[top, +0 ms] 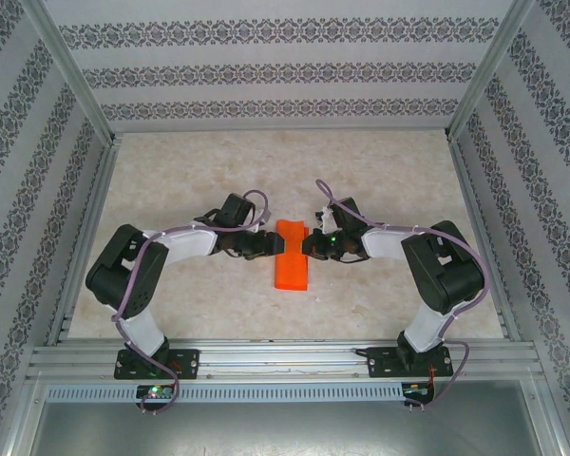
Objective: Fold a paper plane with a square sheet of paper (fold left side to right side)
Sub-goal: First fold in half a square sheet of paper at the center of the table.
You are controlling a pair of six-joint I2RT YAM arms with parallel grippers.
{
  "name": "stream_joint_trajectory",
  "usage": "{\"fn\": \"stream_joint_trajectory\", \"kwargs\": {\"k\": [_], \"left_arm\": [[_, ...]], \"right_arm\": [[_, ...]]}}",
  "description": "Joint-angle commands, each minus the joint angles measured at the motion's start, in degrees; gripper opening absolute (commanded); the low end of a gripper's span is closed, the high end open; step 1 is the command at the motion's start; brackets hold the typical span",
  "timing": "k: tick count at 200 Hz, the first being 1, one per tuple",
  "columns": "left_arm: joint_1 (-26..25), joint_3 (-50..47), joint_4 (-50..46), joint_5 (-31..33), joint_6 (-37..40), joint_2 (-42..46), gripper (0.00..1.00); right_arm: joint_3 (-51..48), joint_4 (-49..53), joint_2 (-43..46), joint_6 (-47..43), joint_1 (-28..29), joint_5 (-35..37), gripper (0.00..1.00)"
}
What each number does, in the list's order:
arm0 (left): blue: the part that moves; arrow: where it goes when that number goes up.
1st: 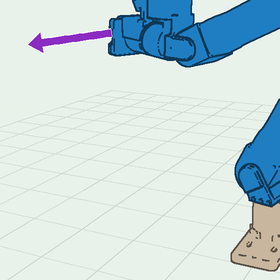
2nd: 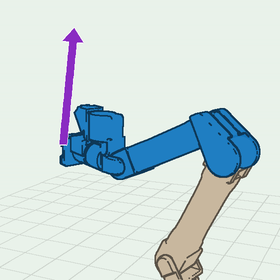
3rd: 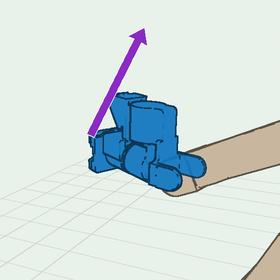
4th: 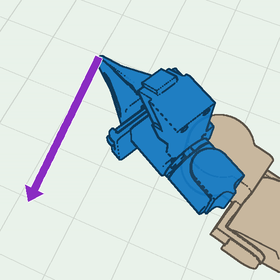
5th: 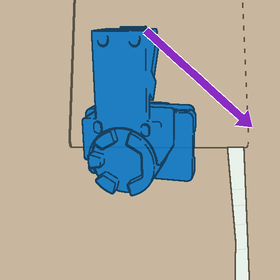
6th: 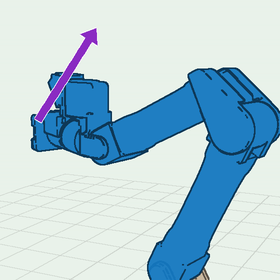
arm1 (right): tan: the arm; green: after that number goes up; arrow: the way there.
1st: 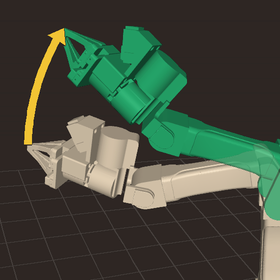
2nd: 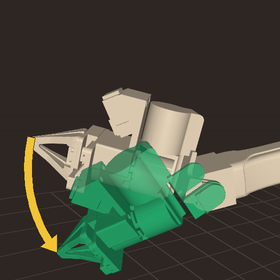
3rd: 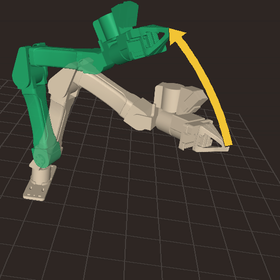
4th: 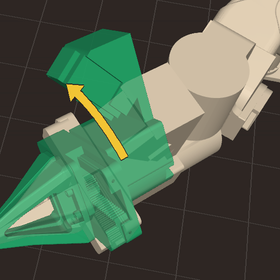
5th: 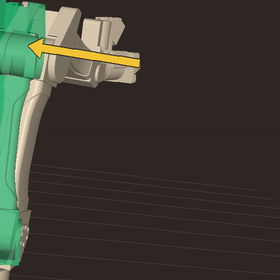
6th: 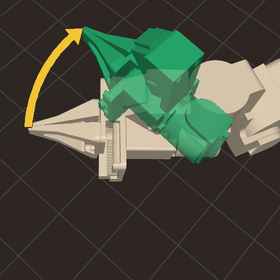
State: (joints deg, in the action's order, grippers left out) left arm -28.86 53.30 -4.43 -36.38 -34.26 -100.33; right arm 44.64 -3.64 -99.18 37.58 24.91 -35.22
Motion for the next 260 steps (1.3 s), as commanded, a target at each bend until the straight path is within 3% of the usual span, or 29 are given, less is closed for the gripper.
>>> {"fn": "stream_joint_trajectory", "kwargs": {"k": [1, 76, 132, 193, 227, 260], "left_arm": [[-1.41, 2.76, -2.18, 1.08, 0.28, -1.93, 0.59], [-2.68, 6.06, -3.51, 3.04, -0.99, -6.87, 0.52], [-4.16, 8.82, -10.28, 8.57, 0.68, -9.19, 0.44], [-6.61, 11.07, -15.49, 13.77, -0.28, -12.2, 0.41], [-8.03, 12.6, -17.51, 14.68, 0.29, -14.22, 0.41], [-8.49, 14.32, -20.26, 16.14, 1.08, -15.48, 0.42]], "right_arm": [[0.91, 1.24, -0.76, -0.67, 0.58, 1.03, 0.0], [0.18, 1.7, -1.01, -0.36, 1.36, 2.59, 0.0], [-0.25, 2.58, -0.62, -0.41, 1.41, 3.77, 0.03], [-1.94, 3.09, 3.88, -0.05, -0.29, 3.92, 0.26], [-4.03, 6.74, 9.51, -1.63, -3.0, 8.14, 0.4], [-7.12, 7.75, 14.94, -2.25, -6.55, 10.27, 0.43]]}}
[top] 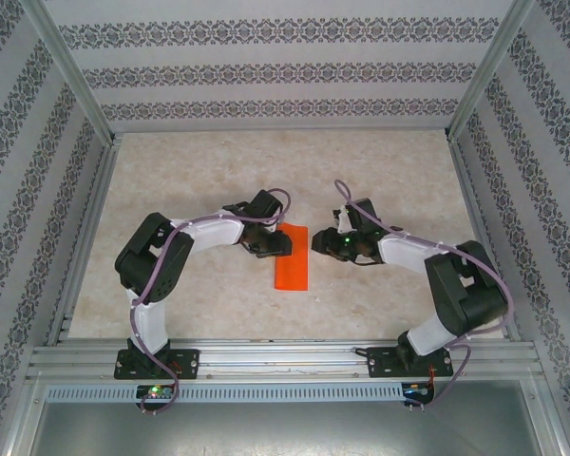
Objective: Fold a paper plane with a square sheet of paper (fold left side to right side)
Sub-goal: First fold in half a square sheet of paper at the center of the table.
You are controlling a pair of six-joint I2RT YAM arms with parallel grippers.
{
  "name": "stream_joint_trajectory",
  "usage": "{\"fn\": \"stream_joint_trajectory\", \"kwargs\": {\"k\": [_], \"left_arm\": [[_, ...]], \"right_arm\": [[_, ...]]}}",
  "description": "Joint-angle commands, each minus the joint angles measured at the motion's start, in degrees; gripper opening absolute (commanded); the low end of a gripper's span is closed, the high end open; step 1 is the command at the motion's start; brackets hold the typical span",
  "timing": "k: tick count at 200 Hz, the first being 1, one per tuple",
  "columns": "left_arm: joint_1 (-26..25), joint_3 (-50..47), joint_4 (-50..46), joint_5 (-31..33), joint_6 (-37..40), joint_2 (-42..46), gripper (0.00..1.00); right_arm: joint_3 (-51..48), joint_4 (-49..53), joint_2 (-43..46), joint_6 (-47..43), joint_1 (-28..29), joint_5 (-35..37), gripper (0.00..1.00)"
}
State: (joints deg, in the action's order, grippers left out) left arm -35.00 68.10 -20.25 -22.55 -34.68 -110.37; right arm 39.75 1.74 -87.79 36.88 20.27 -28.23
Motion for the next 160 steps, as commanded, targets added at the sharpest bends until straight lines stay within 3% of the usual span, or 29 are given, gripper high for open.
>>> {"fn": "stream_joint_trajectory", "kwargs": {"k": [1, 50, 160], "left_arm": [[-2.35, -0.45, -4.53, 2.32, 1.52, -5.46, 0.41], [-2.79, 1.33, -7.94, 3.31, 2.77, -7.18, 0.44], [-2.79, 2.83, -10.12, 3.9, 4.27, -8.73, 0.44]], "right_arm": [[-2.31, 2.47, 3.7, -1.59, -2.0, 3.36, 0.43], [-4.06, 3.79, 7.5, -2.5, -4.44, 4.15, 0.45], [-3.45, 4.23, 6.18, -2.95, -4.89, 1.8, 0.45]]}}
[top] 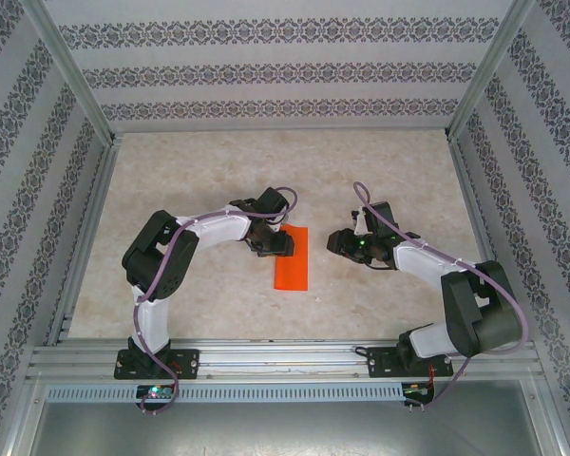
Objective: Fold a paper plane with a square sheet of paper (fold left side to right side)
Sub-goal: First fold in half a square sheet of paper at the center of the table.
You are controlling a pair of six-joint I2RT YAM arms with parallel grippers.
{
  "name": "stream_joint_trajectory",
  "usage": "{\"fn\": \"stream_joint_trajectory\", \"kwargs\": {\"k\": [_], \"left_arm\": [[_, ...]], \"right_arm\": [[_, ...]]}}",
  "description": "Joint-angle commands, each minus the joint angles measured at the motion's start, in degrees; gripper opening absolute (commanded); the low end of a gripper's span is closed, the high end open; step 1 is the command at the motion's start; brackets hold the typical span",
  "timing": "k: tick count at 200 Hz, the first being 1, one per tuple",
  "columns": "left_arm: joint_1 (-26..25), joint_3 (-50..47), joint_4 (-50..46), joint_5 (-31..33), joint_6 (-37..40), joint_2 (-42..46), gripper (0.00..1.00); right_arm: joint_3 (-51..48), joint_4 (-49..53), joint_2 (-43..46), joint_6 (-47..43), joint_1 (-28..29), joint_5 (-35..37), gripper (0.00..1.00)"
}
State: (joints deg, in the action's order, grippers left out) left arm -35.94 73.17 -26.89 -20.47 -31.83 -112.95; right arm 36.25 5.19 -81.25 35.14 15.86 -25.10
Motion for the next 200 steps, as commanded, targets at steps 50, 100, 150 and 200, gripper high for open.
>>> {"fn": "stream_joint_trajectory", "kwargs": {"k": [50, 100, 150, 200], "left_arm": [[-1.85, -2.33, -3.61, 2.1, 0.95, -6.12, 0.44], [-1.85, -2.41, -3.78, 2.41, 0.45, -6.15, 0.44], [-1.85, -2.67, -3.65, 2.41, 0.19, -6.19, 0.44], [-1.7, -3.03, -3.76, 2.54, -0.25, -6.3, 0.44]], "right_arm": [[0.49, 0.27, -1.33, -0.77, 0.1, -2.36, 0.44], [1.02, 0.04, -2.33, -0.51, 1.1, -2.41, 0.45], [1.89, -2.24, -4.62, 1.14, 2.84, -5.45, 0.43], [2.16, -2.51, -5.36, 1.6, 3.92, -3.27, 0.43]]}}
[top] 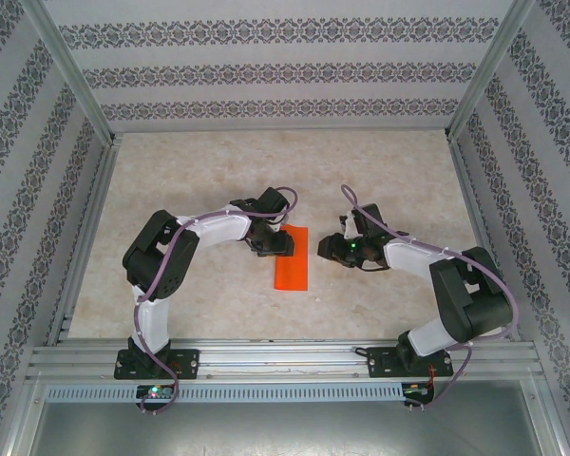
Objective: Fold a paper plane with a square sheet of paper (fold left side to right side)
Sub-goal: First fold in half a square sheet of paper at the center of the table.
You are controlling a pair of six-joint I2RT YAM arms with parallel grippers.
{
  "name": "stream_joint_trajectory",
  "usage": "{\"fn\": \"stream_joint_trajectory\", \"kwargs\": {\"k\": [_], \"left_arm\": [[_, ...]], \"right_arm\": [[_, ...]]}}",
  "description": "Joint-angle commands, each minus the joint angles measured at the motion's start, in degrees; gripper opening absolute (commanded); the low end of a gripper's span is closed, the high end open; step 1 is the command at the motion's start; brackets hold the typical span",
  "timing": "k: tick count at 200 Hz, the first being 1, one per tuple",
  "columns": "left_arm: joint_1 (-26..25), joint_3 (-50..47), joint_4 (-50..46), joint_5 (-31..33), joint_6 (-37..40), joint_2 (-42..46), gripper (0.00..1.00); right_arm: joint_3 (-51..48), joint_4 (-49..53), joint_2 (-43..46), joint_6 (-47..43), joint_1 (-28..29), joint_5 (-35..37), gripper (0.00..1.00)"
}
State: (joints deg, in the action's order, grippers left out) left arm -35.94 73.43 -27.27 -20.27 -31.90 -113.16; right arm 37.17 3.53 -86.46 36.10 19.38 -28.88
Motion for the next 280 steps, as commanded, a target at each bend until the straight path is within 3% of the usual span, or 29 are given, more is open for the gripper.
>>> {"fn": "stream_joint_trajectory", "kwargs": {"k": [1, 280], "left_arm": [[-1.68, -3.29, -3.4, 2.39, -0.18, -6.05, 0.44], [-0.01, -5.12, -3.03, 1.76, 0.44, -4.83, 0.43]], "right_arm": [[1.24, -0.87, -0.14, 0.64, 0.44, 0.5, 0.43], [1.59, 0.35, 0.31, 0.03, 0.36, 1.51, 0.44]]}}
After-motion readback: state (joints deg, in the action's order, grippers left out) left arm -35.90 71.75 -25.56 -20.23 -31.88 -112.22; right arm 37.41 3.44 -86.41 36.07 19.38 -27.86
